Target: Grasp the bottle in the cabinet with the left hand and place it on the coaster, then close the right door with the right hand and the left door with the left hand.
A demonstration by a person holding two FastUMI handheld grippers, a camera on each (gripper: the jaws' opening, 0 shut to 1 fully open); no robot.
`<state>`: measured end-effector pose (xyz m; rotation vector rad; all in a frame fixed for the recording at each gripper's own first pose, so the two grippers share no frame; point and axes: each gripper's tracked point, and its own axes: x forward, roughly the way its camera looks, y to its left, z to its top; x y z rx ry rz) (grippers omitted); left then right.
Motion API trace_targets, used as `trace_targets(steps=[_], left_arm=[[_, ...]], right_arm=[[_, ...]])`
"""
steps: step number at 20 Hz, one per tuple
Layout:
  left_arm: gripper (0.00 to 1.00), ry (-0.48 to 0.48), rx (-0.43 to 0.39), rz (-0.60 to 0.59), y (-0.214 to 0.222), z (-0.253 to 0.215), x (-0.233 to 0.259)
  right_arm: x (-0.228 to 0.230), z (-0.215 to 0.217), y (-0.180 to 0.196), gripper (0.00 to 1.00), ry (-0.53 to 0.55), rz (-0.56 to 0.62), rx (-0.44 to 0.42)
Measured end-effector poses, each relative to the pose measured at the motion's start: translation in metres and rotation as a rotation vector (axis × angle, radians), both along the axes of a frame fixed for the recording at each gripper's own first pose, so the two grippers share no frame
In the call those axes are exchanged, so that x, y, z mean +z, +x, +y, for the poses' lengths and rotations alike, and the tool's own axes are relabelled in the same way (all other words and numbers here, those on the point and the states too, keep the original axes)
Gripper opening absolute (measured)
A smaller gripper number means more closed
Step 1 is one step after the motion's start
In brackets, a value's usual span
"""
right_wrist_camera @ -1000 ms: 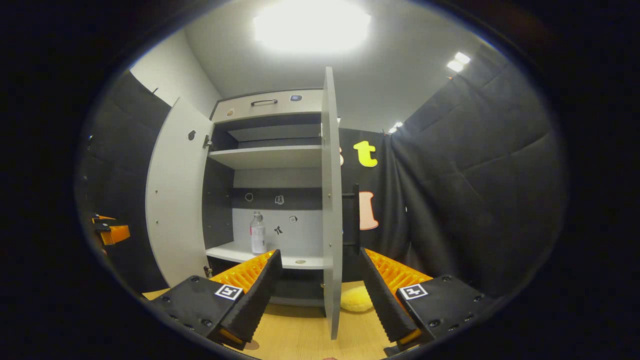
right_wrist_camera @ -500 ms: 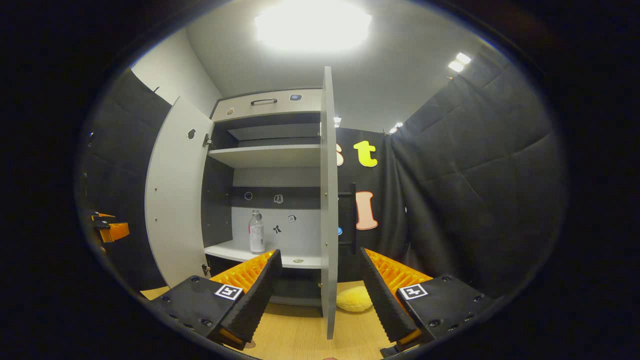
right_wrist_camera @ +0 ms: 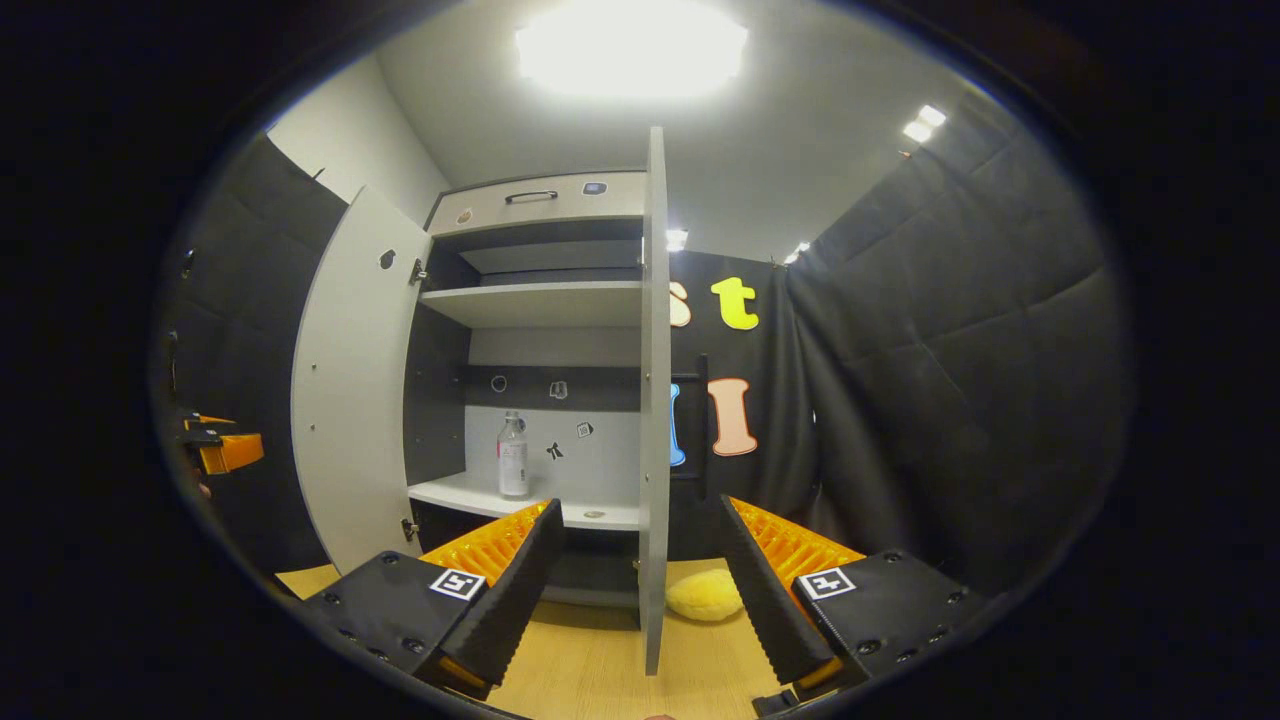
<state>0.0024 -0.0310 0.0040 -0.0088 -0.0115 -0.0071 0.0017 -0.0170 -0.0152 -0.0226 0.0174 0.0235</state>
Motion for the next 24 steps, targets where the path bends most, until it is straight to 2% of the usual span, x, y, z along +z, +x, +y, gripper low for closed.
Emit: trace_targets(steps=[1, 2, 5, 6, 7, 8, 10, 17, 18, 19, 21, 22, 24], left_arm=[[0.9, -0.004, 0.003, -0.002, 0.002, -0.004, 0.001], [0.83, -0.01, 0.004, -0.006, 0.004, -0.008, 0.003], [0.83, -0.042, -0.007, -0.029, 0.015, -0.027, 0.012], [0.9, -0.047, -0.008, -0.035, 0.018, -0.034, 0.013], [0.9, -0.043, -0.011, -0.041, 0.023, -0.041, 0.016], [0.83, -0.033, -0.009, -0.051, 0.028, -0.045, 0.018], [0.83, -0.021, -0.015, -0.076, 0.037, -0.054, 0.027], [0.83, -0.046, -0.112, -0.112, 0.088, -0.101, 0.048], [0.75, -0.049, -0.13, -0.121, 0.095, -0.107, 0.05], [0.83, -0.051, -0.149, -0.127, 0.105, -0.114, 0.051], [0.83, -0.054, -0.184, -0.129, 0.128, -0.128, 0.05], [0.9, -0.054, -0.202, -0.127, 0.14, -0.134, 0.049], [0.89, -0.058, -0.227, -0.124, 0.162, -0.145, 0.047]], right_arm=[[-0.003, -0.002, 0.001, 0.96, 0.001, 0.004, 0.005], [-0.006, -0.005, 0.001, 0.98, 0.0, 0.008, 0.01], [-0.016, -0.015, 0.003, 0.98, -0.001, 0.024, 0.022], [-0.019, -0.018, 0.002, 0.98, 0.009, 0.031, 0.032], [-0.021, -0.02, 0.001, 0.96, 0.019, 0.032, 0.043], [-0.022, -0.024, 0.0, 0.98, 0.024, 0.026, 0.051], [-0.025, -0.037, -0.001, 0.98, 0.028, 0.028, 0.04], [-0.025, -0.053, 0.0, 0.96, 0.037, 0.022, 0.012], [-0.026, -0.054, 0.001, 0.98, 0.033, 0.024, 0.001], [-0.027, -0.055, 0.002, 0.98, 0.028, 0.027, -0.01], [-0.026, -0.057, 0.004, 0.98, 0.019, 0.029, -0.035], [-0.024, -0.056, 0.006, 0.98, 0.013, 0.024, -0.041], [-0.024, -0.059, 0.01, 0.96, 0.0, 0.024, -0.07]])
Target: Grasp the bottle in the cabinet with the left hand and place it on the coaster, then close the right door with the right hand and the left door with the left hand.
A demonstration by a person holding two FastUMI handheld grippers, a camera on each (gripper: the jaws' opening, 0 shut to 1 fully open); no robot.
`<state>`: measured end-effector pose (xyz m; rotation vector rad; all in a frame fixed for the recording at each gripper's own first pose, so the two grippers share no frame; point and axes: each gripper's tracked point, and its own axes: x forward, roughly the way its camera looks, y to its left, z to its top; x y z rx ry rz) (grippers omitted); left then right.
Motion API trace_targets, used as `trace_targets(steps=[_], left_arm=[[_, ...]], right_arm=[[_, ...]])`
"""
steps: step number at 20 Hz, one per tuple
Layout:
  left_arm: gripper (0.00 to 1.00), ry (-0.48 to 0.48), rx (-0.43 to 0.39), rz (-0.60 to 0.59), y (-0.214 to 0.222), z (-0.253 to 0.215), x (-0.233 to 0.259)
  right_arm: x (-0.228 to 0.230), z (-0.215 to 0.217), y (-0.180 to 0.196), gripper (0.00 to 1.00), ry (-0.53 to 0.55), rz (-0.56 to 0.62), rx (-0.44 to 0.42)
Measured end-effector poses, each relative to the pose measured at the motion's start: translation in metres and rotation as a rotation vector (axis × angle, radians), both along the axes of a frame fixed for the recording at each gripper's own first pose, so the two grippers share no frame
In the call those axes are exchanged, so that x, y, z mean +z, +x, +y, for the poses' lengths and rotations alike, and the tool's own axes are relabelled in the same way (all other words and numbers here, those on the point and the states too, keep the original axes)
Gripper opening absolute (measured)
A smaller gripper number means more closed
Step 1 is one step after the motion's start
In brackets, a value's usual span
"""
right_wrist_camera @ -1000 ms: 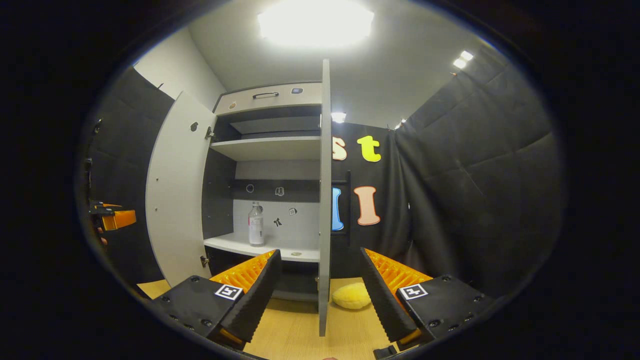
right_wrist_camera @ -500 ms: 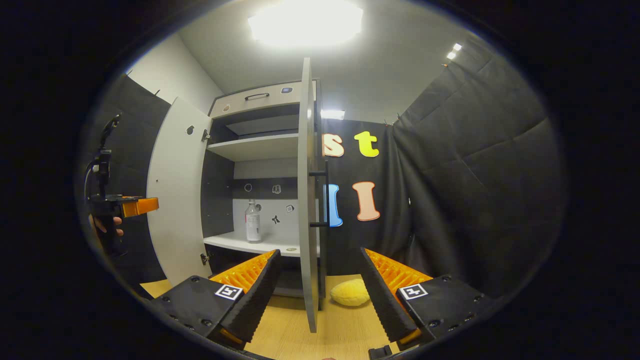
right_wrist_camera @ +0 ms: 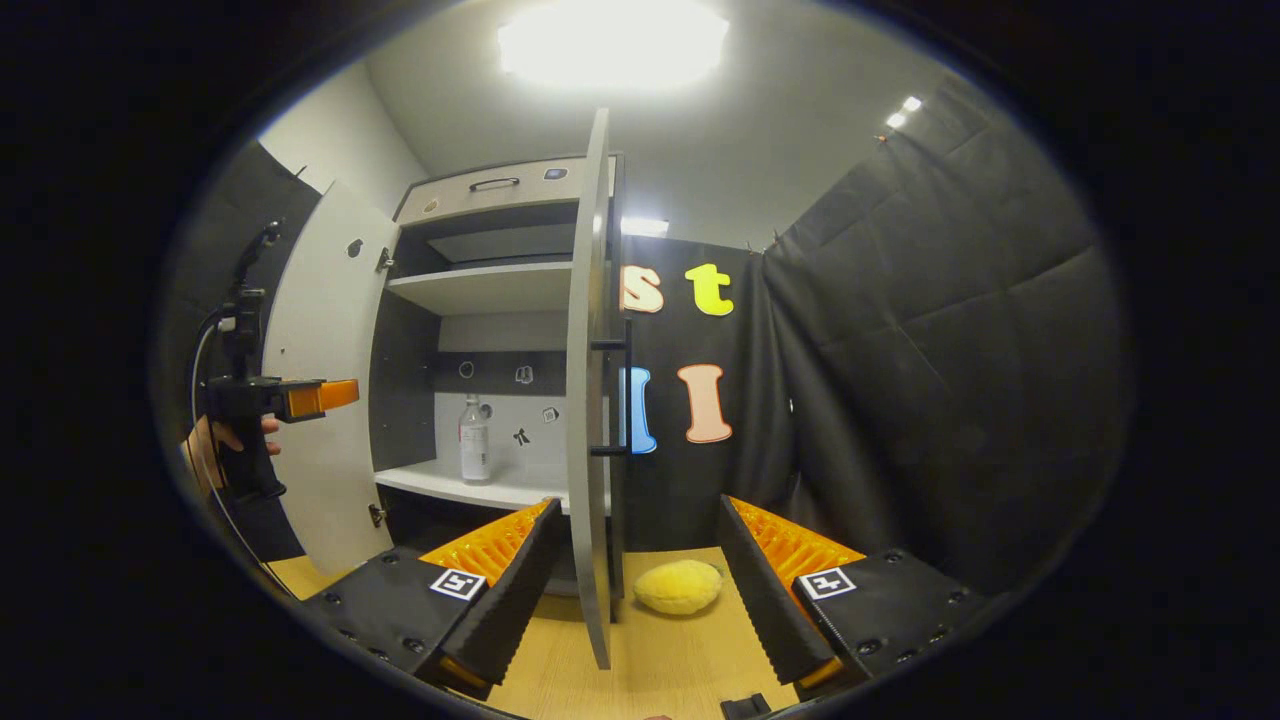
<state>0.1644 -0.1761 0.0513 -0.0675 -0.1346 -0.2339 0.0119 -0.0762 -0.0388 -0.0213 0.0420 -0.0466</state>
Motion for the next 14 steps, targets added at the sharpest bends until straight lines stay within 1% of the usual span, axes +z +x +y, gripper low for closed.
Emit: trace_targets(steps=[1, 2, 3, 4, 6, 8, 9, 10, 12, 14], left_arm=[[0.89, -0.004, -0.015, 0.004, 0.012, -0.007, -0.002], [0.9, -0.009, -0.03, 0.009, 0.024, -0.012, -0.005], [0.9, -0.012, -0.042, 0.015, 0.038, -0.017, -0.007], [0.9, -0.015, -0.054, 0.021, 0.05, -0.022, -0.01], [0.89, -0.014, -0.079, 0.03, 0.074, -0.033, -0.017], [0.89, -0.012, -0.09, 0.035, 0.097, -0.04, -0.024], [0.9, -0.016, -0.098, 0.037, 0.108, -0.044, -0.027], [0.89, -0.02, -0.107, 0.041, 0.118, -0.048, -0.03], [0.89, -0.026, -0.123, 0.052, 0.138, -0.056, -0.039], [0.89, -0.024, -0.135, 0.07, 0.158, -0.063, -0.049]], right_arm=[[0.0, -0.002, 0.001, 0.98, -0.002, -0.002, -0.016], [0.001, -0.003, 0.002, 0.96, -0.002, -0.004, -0.034], [0.0, -0.005, 0.004, 0.98, -0.007, -0.004, -0.055], [-0.002, -0.008, 0.004, 0.96, -0.012, -0.001, -0.076], [-0.003, -0.011, 0.005, 0.98, -0.017, 0.006, -0.113], [-0.003, -0.014, 0.005, 0.96, -0.02, 0.006, -0.15], [-0.004, -0.018, 0.006, 0.98, -0.026, 0.004, -0.171], [-0.004, -0.02, 0.006, 0.96, -0.033, 0.005, -0.192], [-0.006, -0.023, 0.005, 0.98, -0.045, 0.011, -0.229], [-0.009, -0.026, 0.005, 0.96, -0.049, 0.02, -0.265]])
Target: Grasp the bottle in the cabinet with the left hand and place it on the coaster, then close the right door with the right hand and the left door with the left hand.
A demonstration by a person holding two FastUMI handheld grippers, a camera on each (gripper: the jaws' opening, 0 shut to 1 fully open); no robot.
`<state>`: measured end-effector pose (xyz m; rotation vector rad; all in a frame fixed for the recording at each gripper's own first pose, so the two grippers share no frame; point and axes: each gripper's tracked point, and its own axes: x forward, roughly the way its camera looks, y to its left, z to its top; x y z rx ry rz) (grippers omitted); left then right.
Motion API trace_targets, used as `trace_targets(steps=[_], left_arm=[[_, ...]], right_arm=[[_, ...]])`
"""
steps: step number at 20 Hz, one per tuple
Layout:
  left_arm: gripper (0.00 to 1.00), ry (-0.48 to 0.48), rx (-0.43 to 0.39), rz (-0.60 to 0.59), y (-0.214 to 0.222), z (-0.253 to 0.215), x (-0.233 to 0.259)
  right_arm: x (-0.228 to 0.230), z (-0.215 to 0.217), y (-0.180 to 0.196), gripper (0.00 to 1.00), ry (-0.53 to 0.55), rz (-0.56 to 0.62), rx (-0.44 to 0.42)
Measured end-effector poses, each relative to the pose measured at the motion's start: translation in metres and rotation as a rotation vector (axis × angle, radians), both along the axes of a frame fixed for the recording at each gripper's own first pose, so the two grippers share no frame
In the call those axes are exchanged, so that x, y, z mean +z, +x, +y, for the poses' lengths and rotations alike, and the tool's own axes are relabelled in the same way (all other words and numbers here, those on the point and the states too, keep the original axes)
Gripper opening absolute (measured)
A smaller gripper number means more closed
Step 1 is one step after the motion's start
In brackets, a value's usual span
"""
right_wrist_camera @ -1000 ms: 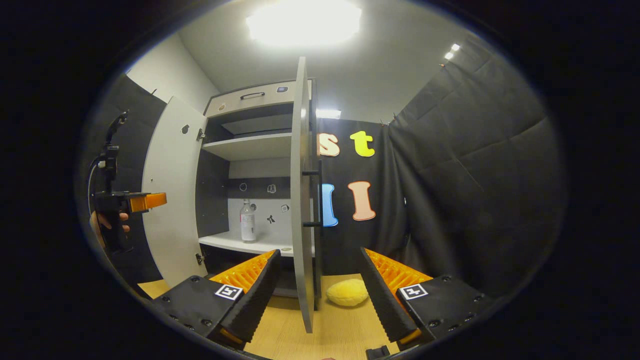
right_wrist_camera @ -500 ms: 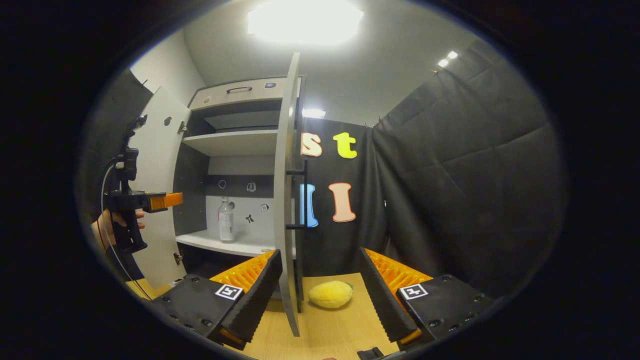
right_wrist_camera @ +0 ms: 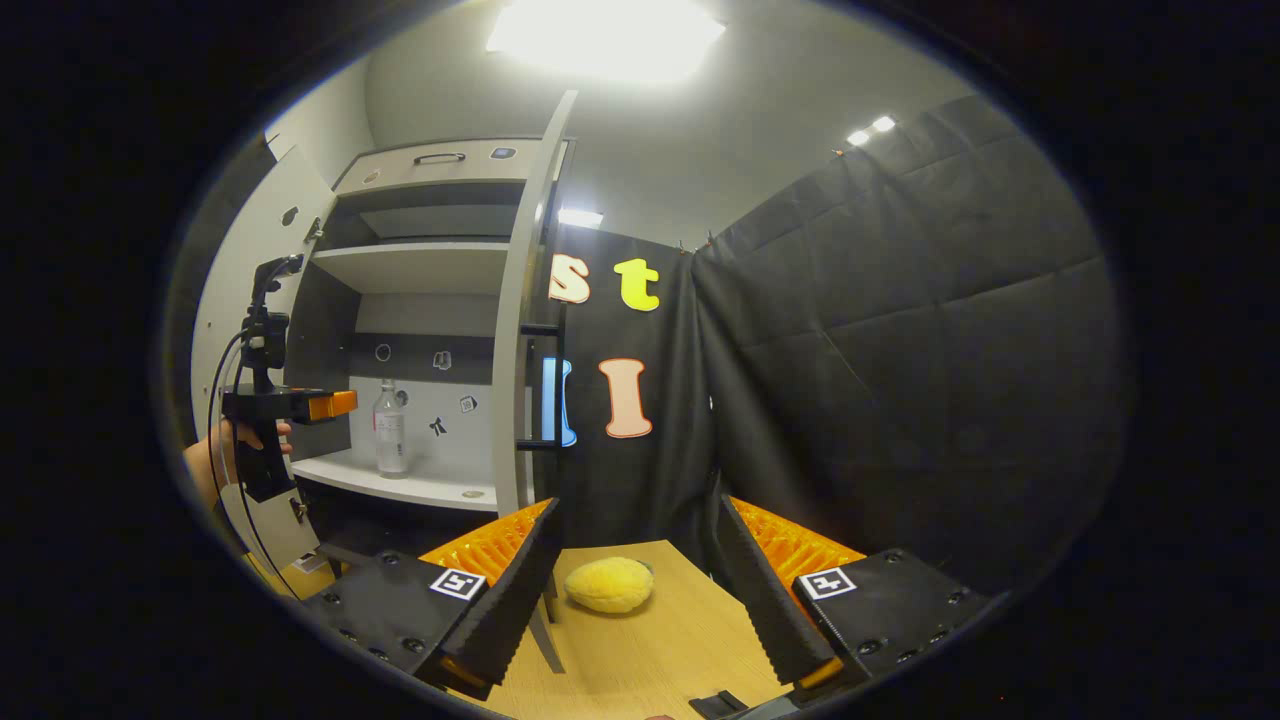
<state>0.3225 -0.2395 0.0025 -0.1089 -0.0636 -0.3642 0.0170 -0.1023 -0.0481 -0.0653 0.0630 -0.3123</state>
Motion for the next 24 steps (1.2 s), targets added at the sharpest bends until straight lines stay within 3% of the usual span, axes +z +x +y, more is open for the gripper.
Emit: trace_targets(steps=[3, 4, 5, 6, 13, 22, 23, 24], left_arm=[[0.89, 0.002, -0.013, 0.023, 0.028, -0.012, -0.016], [0.76, 0.006, -0.014, 0.028, 0.037, -0.014, -0.022], [0.76, 0.013, -0.017, 0.033, 0.045, -0.017, -0.028], [0.83, 0.022, -0.016, 0.037, 0.054, -0.019, -0.033], [0.83, 0.045, -0.035, 0.069, 0.097, -0.04, -0.065], [0.83, 0.061, -0.016, 0.083, 0.131, -0.051, -0.075], [0.89, 0.067, -0.013, 0.088, 0.132, -0.051, -0.078], [0.83, 0.074, -0.005, 0.095, 0.134, -0.05, -0.08]], right_arm=[[-0.005, -0.001, 0.0, 0.96, 0.003, 0.012, -0.049], [-0.006, -0.001, -0.001, 0.96, -0.001, 0.016, -0.064], [-0.007, -0.001, -0.001, 0.96, -0.006, 0.021, -0.078], [-0.009, -0.001, -0.002, 0.96, -0.012, 0.026, -0.091], [-0.015, 0.003, -0.005, 0.96, -0.037, 0.052, -0.156], [-0.021, 0.011, -0.005, 0.98, -0.047, 0.074, -0.174], [-0.02, 0.011, -0.006, 0.98, -0.046, 0.072, -0.174], [-0.02, 0.012, -0.006, 0.98, -0.044, 0.07, -0.171]])
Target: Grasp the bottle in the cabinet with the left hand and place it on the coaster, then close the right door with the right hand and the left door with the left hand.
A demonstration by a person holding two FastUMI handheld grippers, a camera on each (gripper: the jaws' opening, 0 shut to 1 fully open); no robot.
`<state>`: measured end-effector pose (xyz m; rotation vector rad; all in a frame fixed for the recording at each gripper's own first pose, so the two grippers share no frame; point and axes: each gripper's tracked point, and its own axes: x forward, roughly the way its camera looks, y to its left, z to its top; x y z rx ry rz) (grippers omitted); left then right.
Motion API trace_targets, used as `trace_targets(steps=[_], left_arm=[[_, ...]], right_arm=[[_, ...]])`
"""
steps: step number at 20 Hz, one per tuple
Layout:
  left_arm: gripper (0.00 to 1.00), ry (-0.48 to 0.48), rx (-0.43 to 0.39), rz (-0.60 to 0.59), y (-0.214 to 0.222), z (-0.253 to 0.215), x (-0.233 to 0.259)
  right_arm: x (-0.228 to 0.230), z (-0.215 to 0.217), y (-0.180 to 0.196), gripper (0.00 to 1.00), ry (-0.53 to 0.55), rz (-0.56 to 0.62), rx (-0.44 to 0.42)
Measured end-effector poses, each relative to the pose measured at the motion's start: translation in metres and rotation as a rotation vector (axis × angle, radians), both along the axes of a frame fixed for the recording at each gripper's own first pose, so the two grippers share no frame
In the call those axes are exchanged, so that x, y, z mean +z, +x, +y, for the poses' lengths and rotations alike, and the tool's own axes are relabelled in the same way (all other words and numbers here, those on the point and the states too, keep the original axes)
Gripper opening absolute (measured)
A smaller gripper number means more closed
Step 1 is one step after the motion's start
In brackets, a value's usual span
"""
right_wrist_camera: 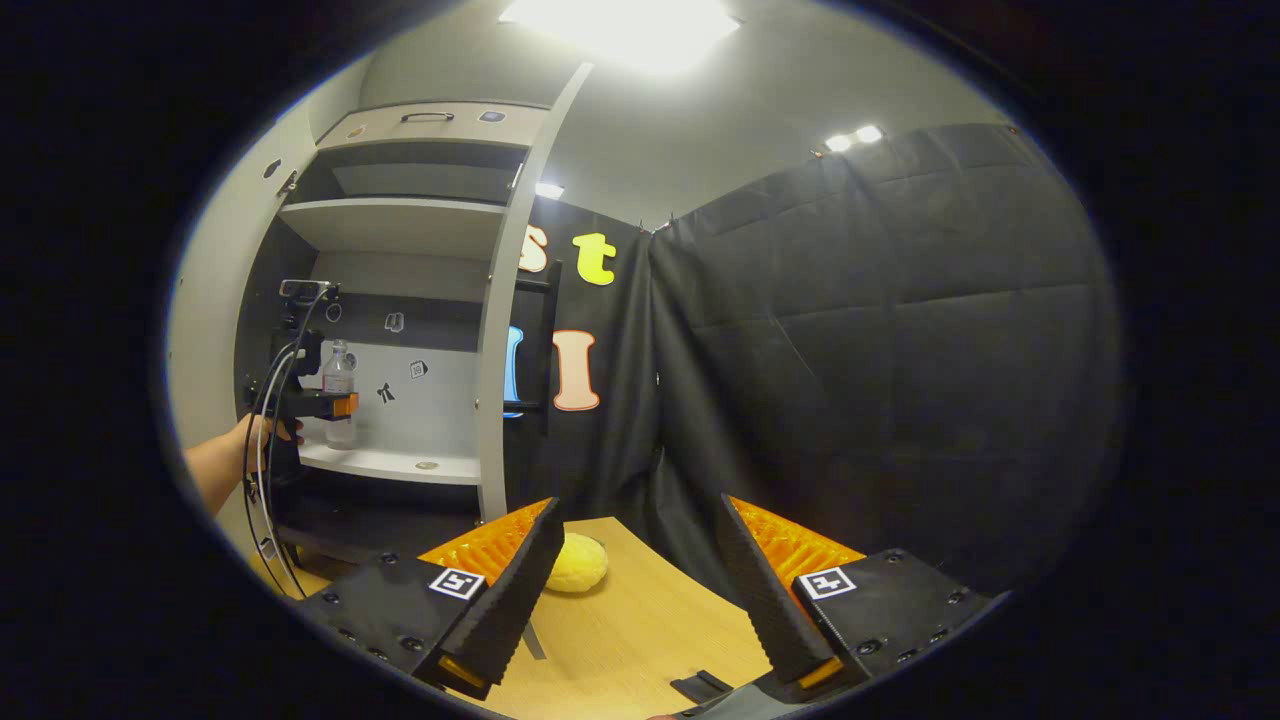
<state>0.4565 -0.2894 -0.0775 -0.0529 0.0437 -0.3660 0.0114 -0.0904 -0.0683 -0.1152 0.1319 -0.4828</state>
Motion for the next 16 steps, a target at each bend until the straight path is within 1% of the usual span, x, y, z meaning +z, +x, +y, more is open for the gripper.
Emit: trace_targets(steps=[1, 4, 7, 10, 11, 16], left_arm=[[0.89, 0.0, -0.006, 0.009, 0.0, -0.002, -0.003], [0.69, -0.02, 0.007, 0.01, -0.004, 0.004, 0.001], [0.69, -0.053, 0.012, -0.012, -0.016, 0.012, 0.015], [0.69, -0.041, 0.023, -0.041, -0.034, 0.02, 0.027], [0.69, -0.04, 0.026, -0.049, -0.042, 0.022, 0.031], [0.69, -0.052, 0.035, -0.086, -0.085, 0.031, 0.048]], right_arm=[[0.0, 0.0, 0.0, 0.98, 0.002, -0.001, 0.002], [-0.001, 0.001, -0.001, 0.98, 0.011, -0.002, 0.013], [0.0, 0.002, -0.001, 0.98, 0.018, -0.008, 0.036], [0.002, 0.001, -0.001, 0.98, 0.025, -0.016, 0.067], [0.003, 0.001, -0.001, 0.96, 0.03, -0.02, 0.078], [0.005, -0.007, -0.007, 0.98, 0.052, -0.024, 0.125]])
